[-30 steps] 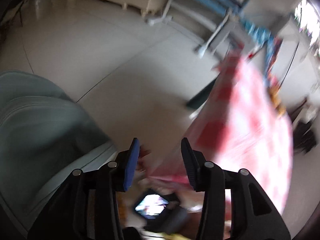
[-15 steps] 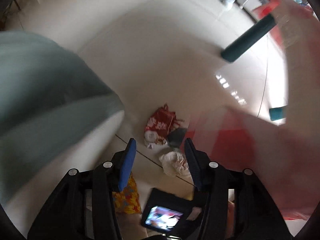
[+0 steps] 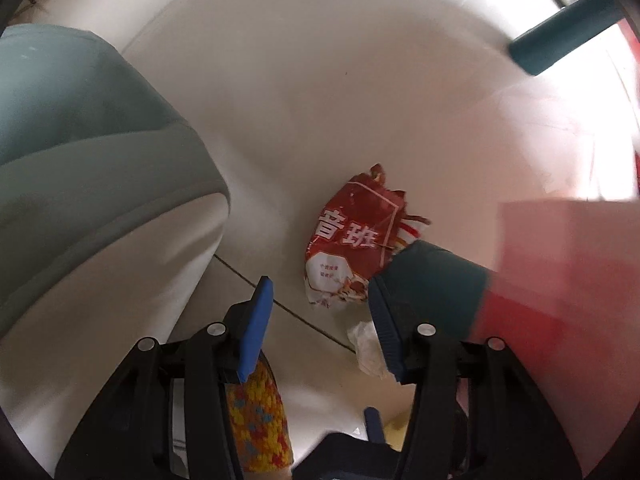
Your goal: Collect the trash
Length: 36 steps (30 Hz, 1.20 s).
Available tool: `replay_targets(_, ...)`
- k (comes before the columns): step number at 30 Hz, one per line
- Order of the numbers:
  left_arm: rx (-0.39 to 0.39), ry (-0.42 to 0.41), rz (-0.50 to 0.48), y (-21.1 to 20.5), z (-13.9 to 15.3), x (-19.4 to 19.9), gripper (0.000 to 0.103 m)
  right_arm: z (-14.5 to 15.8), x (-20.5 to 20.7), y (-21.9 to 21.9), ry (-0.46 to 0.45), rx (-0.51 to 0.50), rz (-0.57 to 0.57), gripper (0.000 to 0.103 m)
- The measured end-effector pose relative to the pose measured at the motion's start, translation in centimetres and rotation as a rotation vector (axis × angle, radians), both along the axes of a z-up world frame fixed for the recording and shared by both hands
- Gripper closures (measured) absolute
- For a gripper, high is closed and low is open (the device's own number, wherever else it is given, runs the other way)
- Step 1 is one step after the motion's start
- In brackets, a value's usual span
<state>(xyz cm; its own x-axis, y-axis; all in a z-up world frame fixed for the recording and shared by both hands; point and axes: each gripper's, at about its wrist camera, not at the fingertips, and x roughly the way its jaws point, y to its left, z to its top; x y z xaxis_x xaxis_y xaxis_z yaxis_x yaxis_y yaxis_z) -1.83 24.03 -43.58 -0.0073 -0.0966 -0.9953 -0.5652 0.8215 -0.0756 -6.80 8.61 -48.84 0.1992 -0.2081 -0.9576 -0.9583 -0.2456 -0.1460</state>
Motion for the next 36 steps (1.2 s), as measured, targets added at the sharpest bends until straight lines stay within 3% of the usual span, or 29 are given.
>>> replay_targets(7, 0.016, 0.076, -0.03, 0.2, -4.6, 1.2, 0.054, -2.8, 2.8, -1.3, 0.011, -0.005, -0.047, 0.016)
replay_targets(13, 0.02, 0.114, -0.074, 0.2, -7.4, 2.2, 0.05, -5.3, 3.2, -2.2, 0.029, -0.032, -0.007, 0.016)
replay_targets(16, 0.015, 0.128, -0.081, 0.1, -8.3, 2.5, 0.05, -5.4, 3.4, -1.9, 0.092, -0.008, -0.018, 0.014)
replay_targets(19, 0.014, 0.143, -0.081, 0.1, -8.9, 2.6, 0.05, -4.9, 3.9, -1.4, 0.16, 0.025, -0.056, 0.03)
replay_targets(20, 0.014, 0.147, -0.082, 0.1, -9.0, 2.6, 0.05, -4.5, 4.3, -1.2, 0.165, 0.04, -0.073, 0.043)
replay_targets(21, 0.016, 0.153, -0.083, 0.1, -9.3, 2.6, 0.05, -4.0, 4.9, -0.9, 0.174, 0.059, -0.107, 0.064)
replay_targets(23, 0.011, 0.162, -0.1, -0.1, -9.5, 2.6, 0.053, -4.0, 6.2, -0.7, 0.209, 0.05, -0.178, 0.084)
replay_targets(24, 0.014, 0.16, -0.121, -0.4, -9.5, 2.6, 0.056, -4.1, 6.2, -0.7, 0.211, 0.045, -0.178, 0.088)
replay_targets(26, -0.022, 0.15, -0.116, -0.5, -9.6, 2.4, 0.082, -4.0, 5.5, -0.8, 0.206, 0.031, -0.141, 0.09)
replay_targets(29, -0.007, 0.15, -0.16, -0.7, -8.8, 2.4, 0.094, -3.1, 3.9, -1.0, 0.182, 0.025, -0.045, 0.093)
replay_targets(36, 0.04, 0.151, -0.232, -0.3, -3.9, 2.6, 0.098, 1.1, 3.7, -1.2, 0.093, 0.069, -0.042, 0.093)
